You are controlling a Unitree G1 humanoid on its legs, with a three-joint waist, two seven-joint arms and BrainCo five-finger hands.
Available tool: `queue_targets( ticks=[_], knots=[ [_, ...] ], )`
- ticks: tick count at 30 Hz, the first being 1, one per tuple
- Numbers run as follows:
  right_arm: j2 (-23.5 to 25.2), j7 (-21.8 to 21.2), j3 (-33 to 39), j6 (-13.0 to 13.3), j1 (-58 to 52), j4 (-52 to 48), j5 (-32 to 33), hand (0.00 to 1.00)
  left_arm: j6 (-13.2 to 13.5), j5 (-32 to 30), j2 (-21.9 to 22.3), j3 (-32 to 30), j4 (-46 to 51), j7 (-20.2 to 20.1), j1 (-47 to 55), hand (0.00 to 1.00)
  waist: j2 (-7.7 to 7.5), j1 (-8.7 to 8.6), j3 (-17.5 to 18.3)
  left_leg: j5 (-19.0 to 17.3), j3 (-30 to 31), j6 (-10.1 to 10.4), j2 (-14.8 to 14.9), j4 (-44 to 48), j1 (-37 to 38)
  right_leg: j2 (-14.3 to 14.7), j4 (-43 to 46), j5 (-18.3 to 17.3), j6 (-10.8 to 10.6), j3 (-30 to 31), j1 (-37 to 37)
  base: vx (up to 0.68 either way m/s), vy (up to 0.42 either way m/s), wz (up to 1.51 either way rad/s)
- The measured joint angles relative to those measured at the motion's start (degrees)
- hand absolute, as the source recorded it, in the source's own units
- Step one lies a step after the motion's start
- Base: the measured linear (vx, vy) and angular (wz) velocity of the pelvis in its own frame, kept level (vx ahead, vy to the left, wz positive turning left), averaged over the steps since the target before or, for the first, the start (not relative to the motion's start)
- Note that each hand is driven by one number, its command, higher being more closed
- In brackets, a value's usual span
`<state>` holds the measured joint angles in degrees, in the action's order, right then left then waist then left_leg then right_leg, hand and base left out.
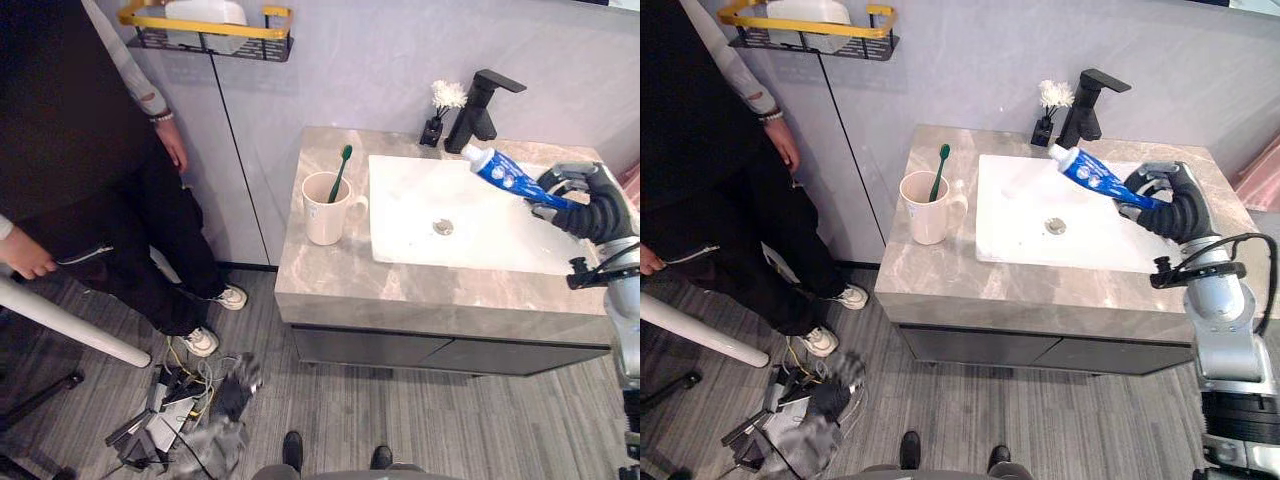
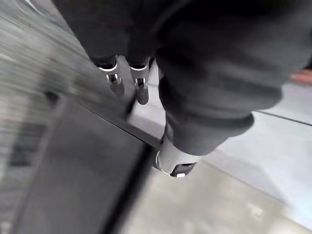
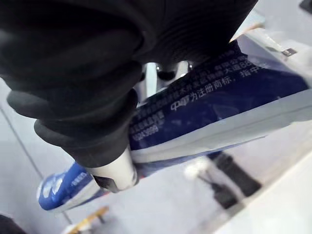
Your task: Organize washtable
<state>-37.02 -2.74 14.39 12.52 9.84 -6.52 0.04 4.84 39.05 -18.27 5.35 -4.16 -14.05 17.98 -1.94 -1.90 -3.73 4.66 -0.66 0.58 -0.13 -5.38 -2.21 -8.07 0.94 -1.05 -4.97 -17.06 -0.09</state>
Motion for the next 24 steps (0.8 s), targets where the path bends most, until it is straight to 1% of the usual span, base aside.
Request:
queue_targets(
  ticks=[1, 2, 3, 5, 6, 8, 9, 11, 12, 18, 22, 24],
  knots=[
    [0.7, 0.05, -0.5, 0.07, 0.0, -0.98, 0.14, 1.0, -0.04, 1.72, -1.43, 0.31, 3.13, -0.91, -0.04, 0.0, 0.16, -0.02, 0.03, 0.01, 0.0, 0.01, 0.0, 0.0, 0.0, -0.01, 0.01, 0.0, 0.0, -0.01, 0.0, 0.0, 0.0, 0.0],
    [1.43, 0.07, -1.78, 0.22, -0.1, -2.75, 0.39, 1.0, -0.15, 4.65, -3.67, 0.83, 8.36, -2.27, -0.73, 0.0, 0.47, -0.09, 0.18, 0.02, 0.0, 0.0, 0.03, 0.0, 0.01, -0.05, 0.01, 0.0, 0.0, -0.01, 0.02, 0.0, 0.0, 0.0],
    [2.21, 0.06, -2.78, 0.32, -0.16, -4.49, 0.58, 1.0, -0.39, 7.04, -4.77, 1.14, 11.93, -2.85, -2.03, 0.0, 0.74, -0.09, 0.35, 0.03, 0.0, 0.0, 0.05, 0.0, 0.11, -0.11, 0.01, 0.0, -0.01, -0.02, 0.12, 0.0, 0.0, 0.0],
    [3.42, 0.06, -3.82, 0.41, -0.33, -7.29, 1.01, 1.0, -0.54, 9.79, -5.05, 1.93, 14.86, -3.35, -4.09, 0.0, 0.88, -0.06, 0.42, 0.03, 0.01, 0.0, 0.06, 0.01, 0.47, -0.16, -0.05, 0.0, -0.01, -0.12, 0.57, 0.0, 0.0, 0.0],
    [4.12, 0.07, -4.43, 0.46, -0.33, -8.9, 1.52, 1.0, -0.54, 11.7, -4.74, 3.73, 16.17, -3.27, -5.5, 0.0, 0.85, -0.01, 0.43, 0.03, 0.04, 0.0, 0.06, 0.01, 0.76, -0.15, -0.06, -0.01, -0.03, -0.19, 0.89, 0.0, 0.0, 0.0],
    [5.77, 0.11, -5.15, 0.59, -0.37, -11.36, 1.75, 1.0, -0.58, 13.02, -3.88, 5.96, 17.53, -2.98, -7.18, 0.0, 0.8, 0.0, 0.46, 0.03, 0.04, 0.0, 0.06, 0.01, 0.82, -0.12, -0.06, -0.02, -0.03, -0.2, 0.96, 0.0, 0.0, 0.0],
    [7.66, 0.11, -6.05, 0.66, -0.46, -13.16, 1.76, 1.0, -0.52, 14.49, -2.59, 7.47, 18.19, -1.76, -8.66, 0.0, 0.81, -0.09, 0.46, 0.04, 0.03, 0.01, 0.06, 0.01, 0.94, -0.1, -0.04, -0.02, -0.03, -0.18, 1.02, 0.0, 0.0, 0.0],
    [9.82, 0.11, -6.74, 0.67, -1.1, -14.42, 1.95, 1.0, -0.53, 15.75, -1.21, 8.84, 18.22, -0.52, -10.5, 0.0, 0.8, -0.12, 0.47, 0.06, 0.02, 0.04, 0.06, 0.01, 1.18, -0.07, -0.03, -0.03, -0.01, -0.18, 1.24, 0.0, 0.0, 0.0],
    [12.02, 0.12, -7.87, 0.64, -1.61, -14.86, 2.08, 1.0, -0.48, 16.9, -0.12, 10.17, 18.24, 0.6, -12.08, 0.0, 0.79, -0.13, 0.48, 0.09, 0.02, 0.05, 0.06, 0.01, 1.47, -0.06, -0.02, -0.03, -0.01, -0.18, 1.48, 0.0, 0.0, 0.0],
    [19.37, 0.21, -11.91, -0.41, -4.98, -15.44, 1.65, 1.0, -0.55, 17.73, 2.94, 15.41, 18.25, 2.88, -16.91, 0.0, 0.82, -0.26, 0.58, 0.11, -0.15, 0.07, 0.12, 0.0, 2.06, 0.0, 0.01, -0.06, 0.03, -0.04, 1.99, -0.01, 0.0, -0.01],
    [23.49, 0.21, -14.57, -0.79, -8.18, -16.8, 1.55, 1.0, -0.59, 17.59, 4.42, 16.65, 18.25, 3.38, -16.99, 0.0, 0.95, -0.28, 0.82, 0.1, -0.34, 0.07, 0.15, 0.01, 2.12, 0.04, -0.02, -0.05, 0.02, 0.13, 1.97, 0.0, 0.0, 0.0],
    [24.81, 0.11, -15.78, -1.74, -9.46, -17.41, 1.47, 1.0, -0.82, 17.56, 4.89, 17.12, 18.25, 4.12, -16.99, 0.0, 0.93, -0.31, 0.89, 0.1, -0.49, 0.07, 0.16, 0.01, 2.22, 0.03, -0.03, -0.04, 0.02, 0.25, 2.0, 0.0, 0.0, 0.0]
  ],
)
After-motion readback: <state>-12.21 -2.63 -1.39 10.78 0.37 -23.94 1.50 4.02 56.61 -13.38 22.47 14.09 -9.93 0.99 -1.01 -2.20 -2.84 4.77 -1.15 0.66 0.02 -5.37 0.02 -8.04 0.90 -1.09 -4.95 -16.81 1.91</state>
